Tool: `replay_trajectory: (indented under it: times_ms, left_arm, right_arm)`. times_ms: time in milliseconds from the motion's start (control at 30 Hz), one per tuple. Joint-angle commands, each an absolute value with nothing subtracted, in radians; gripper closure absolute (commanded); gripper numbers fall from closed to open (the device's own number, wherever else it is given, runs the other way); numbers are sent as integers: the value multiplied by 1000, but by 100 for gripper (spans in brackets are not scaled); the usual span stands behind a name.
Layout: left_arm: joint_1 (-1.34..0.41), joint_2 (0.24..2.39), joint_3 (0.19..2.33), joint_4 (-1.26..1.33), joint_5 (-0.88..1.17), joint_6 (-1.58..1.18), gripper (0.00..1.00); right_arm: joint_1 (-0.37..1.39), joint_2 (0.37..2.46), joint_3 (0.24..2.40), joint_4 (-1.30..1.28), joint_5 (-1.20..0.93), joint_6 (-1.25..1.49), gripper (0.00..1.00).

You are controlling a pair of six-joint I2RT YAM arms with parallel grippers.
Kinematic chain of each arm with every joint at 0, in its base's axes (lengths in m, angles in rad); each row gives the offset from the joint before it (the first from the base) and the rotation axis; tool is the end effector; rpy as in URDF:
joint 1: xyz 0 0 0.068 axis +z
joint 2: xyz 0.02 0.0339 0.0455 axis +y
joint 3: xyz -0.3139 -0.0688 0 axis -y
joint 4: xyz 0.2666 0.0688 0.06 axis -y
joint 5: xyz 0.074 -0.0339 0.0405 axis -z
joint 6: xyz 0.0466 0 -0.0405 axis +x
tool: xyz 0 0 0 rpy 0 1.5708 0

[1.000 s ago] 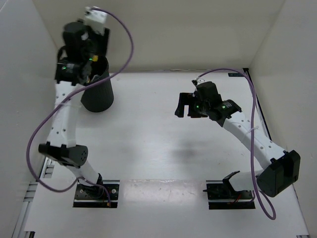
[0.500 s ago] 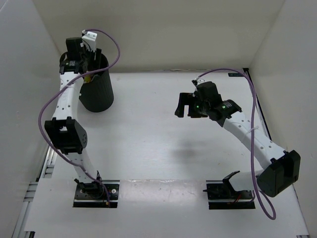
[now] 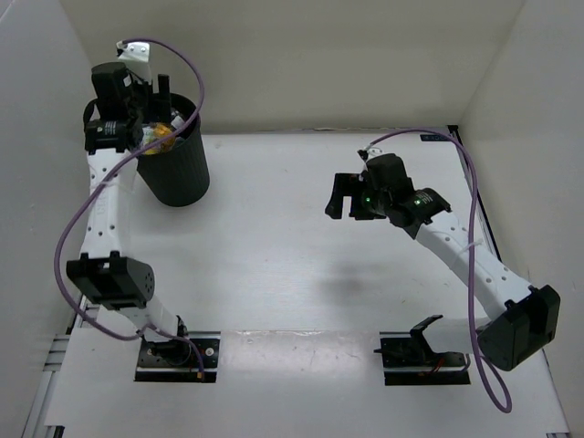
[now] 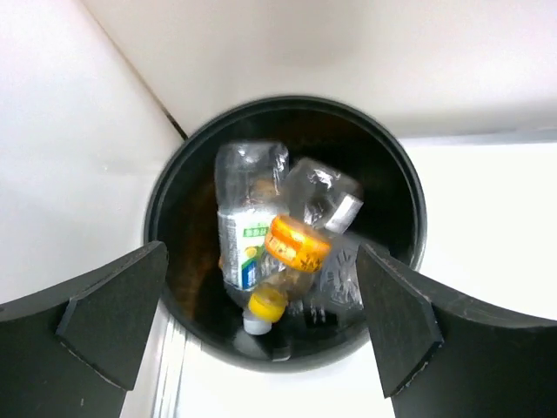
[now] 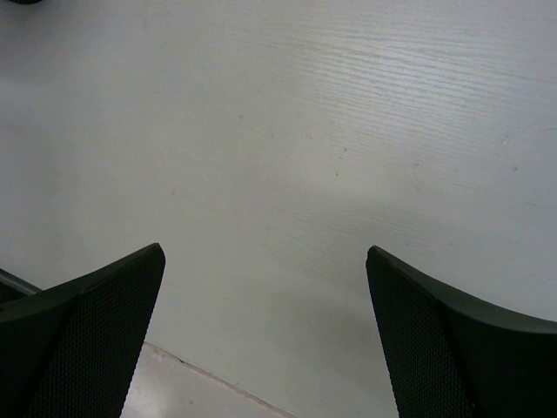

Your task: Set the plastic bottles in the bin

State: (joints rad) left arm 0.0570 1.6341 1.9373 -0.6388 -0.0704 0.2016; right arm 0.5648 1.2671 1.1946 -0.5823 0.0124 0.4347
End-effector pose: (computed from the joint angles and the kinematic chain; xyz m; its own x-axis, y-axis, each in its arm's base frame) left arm 0.3893 0.0255 0.5240 -0.3468 0.1803 -0.9205 -0.0548 0.9758 0.2118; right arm 0.2470 0.1558 0.3801 -0.6885 0.0623 -0.7226 -0.2613 0.9081 0.3272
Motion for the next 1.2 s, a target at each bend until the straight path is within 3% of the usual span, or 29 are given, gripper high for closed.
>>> replay_trajectory:
  times_ms: [0, 167, 433, 567, 867, 1167]
  left_arm:
    - [48, 1423, 1767, -643, -7, 222, 0]
    - [-2, 1227, 1422, -815, 103, 365, 0]
    - [40, 910, 819, -891, -90, 402, 0]
    - [49, 729, 633, -913, -123, 402, 0]
    - [49, 494, 578, -917, -123, 363, 0]
    - [49, 534, 578, -917, -123, 364, 0]
  right_arm:
    - [546, 1236, 1180, -607, 64, 430, 0]
    - [468, 1223, 1146, -684, 89, 430, 0]
    - [324, 1008, 971, -706, 161, 459, 0]
    - [324, 834, 829, -715, 132, 479, 0]
    - [324, 485, 603, -715, 199, 624, 0]
    - [324, 428, 571, -715, 200, 643, 0]
